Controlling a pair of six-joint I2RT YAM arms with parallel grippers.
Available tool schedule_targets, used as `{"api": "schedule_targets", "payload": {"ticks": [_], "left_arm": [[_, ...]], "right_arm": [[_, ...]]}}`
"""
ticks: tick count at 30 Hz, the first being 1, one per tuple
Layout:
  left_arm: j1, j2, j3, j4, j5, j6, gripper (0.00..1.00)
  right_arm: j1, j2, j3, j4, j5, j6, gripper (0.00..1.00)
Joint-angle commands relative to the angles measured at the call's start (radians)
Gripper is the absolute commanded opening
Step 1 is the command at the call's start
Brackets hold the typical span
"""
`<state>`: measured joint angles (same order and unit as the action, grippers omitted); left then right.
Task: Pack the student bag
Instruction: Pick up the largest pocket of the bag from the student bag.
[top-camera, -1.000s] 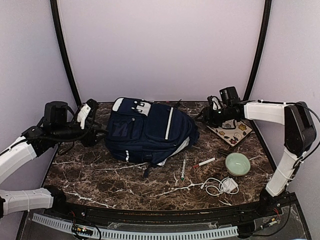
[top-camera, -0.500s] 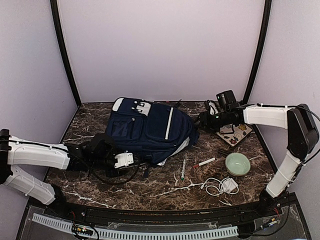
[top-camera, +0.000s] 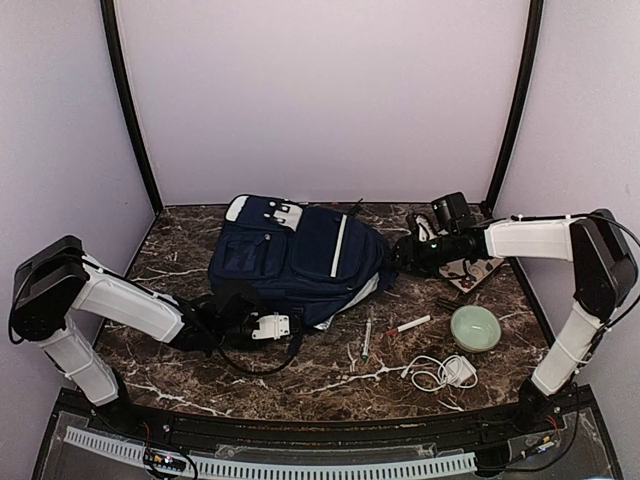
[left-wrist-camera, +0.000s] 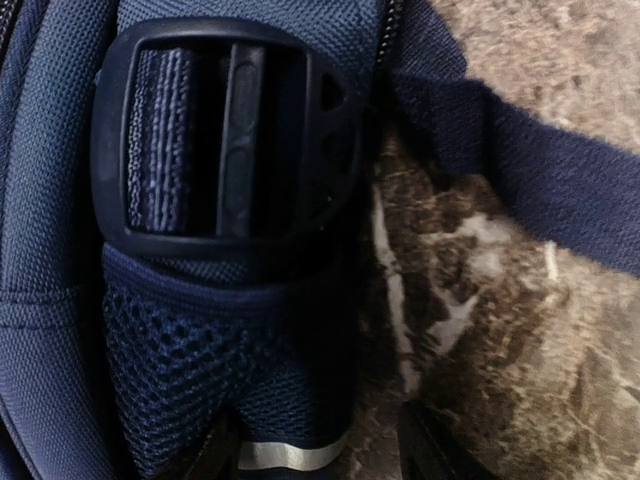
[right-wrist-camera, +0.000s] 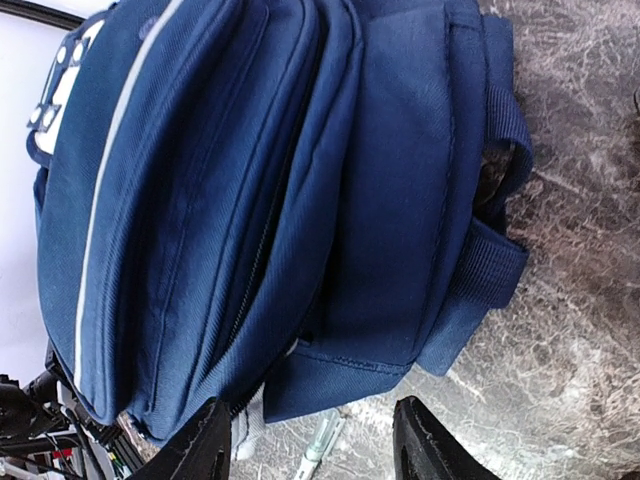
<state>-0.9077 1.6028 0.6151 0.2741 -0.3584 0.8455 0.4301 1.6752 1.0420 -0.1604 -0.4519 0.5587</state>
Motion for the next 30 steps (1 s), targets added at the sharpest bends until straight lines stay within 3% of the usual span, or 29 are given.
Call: {"api": "schedule_targets", "payload": {"ticks": [1,3,5,9,14,16,21,25,30], "left_arm": [[0.010,0.075,-0.030,0.206,-0.153,0.118,0.57],[0.010,0.113,-0.028,0.285,-0.216,0.155,0.53],[0.010,0.153,-0.022,0.414,-0.307,0.193,0.42],[0.012,0.172,-0.007,0.500,-0.364,0.230,0.01],[0.011,0.098,-0.007,0.548,-0.354,0.217,0.00],[0.010,0.024,0.013,0.473,-0.327,0.168,0.00],[0.010,-0.208,0.103,0.116,-0.185,-0.032,0.00],[0.013,-0.270,0.113,0.107,-0.243,0.029,0.00],[0.016,-0.272,0.140,0.017,-0.171,-0.029,0.00]], "right_arm": [[0.020,-0.035,-0.017,0.037,-0.019,0.004,0.55],[0.027,-0.036,-0.016,0.035,-0.018,0.004,0.55],[0.033,-0.035,-0.012,0.021,-0.009,-0.006,0.55],[0.042,-0.061,-0.024,-0.009,0.001,-0.030,0.56],[0.044,-0.112,-0.056,-0.015,0.002,-0.028,0.56],[0.047,-0.129,-0.060,-0.018,-0.001,-0.027,0.56],[0.069,-0.174,-0.058,-0.023,-0.022,-0.038,0.56],[0.119,-0.198,-0.033,-0.014,-0.042,-0.064,0.56],[0.204,-0.182,0.024,-0.044,-0.042,-0.111,0.56]]}}
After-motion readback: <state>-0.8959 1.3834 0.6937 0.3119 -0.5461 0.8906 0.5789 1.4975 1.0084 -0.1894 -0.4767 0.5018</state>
